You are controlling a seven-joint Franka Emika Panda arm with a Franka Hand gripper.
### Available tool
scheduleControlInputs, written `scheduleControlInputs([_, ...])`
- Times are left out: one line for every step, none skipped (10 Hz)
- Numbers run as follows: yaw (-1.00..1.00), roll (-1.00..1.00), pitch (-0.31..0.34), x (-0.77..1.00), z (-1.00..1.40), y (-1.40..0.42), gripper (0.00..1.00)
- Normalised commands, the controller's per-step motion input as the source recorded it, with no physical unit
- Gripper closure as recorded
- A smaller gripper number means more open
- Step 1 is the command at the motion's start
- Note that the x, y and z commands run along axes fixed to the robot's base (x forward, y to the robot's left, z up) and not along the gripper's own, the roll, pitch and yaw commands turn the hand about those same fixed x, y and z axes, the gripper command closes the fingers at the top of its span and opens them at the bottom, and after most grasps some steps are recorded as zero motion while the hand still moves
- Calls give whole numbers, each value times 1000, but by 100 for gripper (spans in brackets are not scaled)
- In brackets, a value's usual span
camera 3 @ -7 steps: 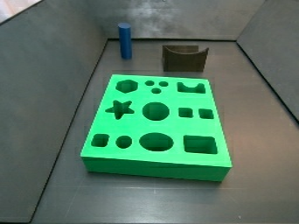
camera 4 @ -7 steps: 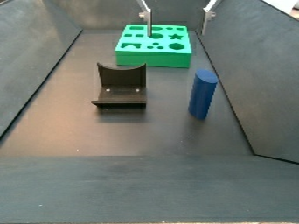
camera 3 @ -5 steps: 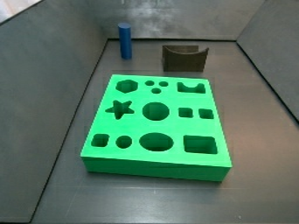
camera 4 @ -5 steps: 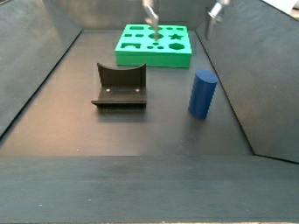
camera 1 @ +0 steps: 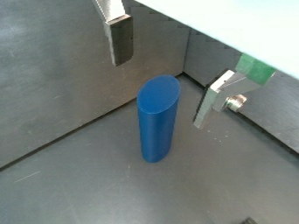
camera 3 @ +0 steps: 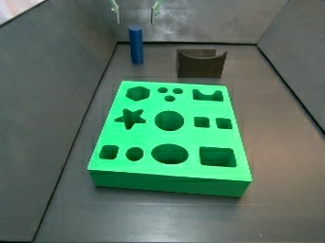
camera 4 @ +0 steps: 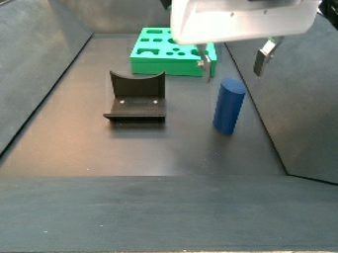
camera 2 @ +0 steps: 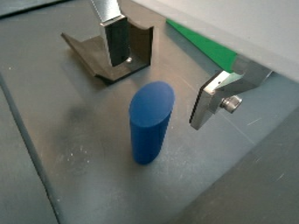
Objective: Pick up the oval object. Move up. Move to above the board. Insert the oval object.
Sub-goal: Pick up the oval object.
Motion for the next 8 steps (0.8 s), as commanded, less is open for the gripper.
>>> scheduleControlInputs([0,0,0,0,-277,0,0])
scheduleControlInputs([0,0,-73,-123,-734,0,0])
scheduleControlInputs([0,-14,-63,-77,-840,0,0])
scheduleControlInputs([0,-26,-40,-146,-814,46,0])
scheduleControlInputs([11,-91,-224,-369,-360,140,0])
scheduleControlInputs([0,-9,0,0,0,0,0])
scheduleControlInputs([0,30,0,0,0,-14,0])
scheduleControlInputs([0,0,0,0,0,0,100])
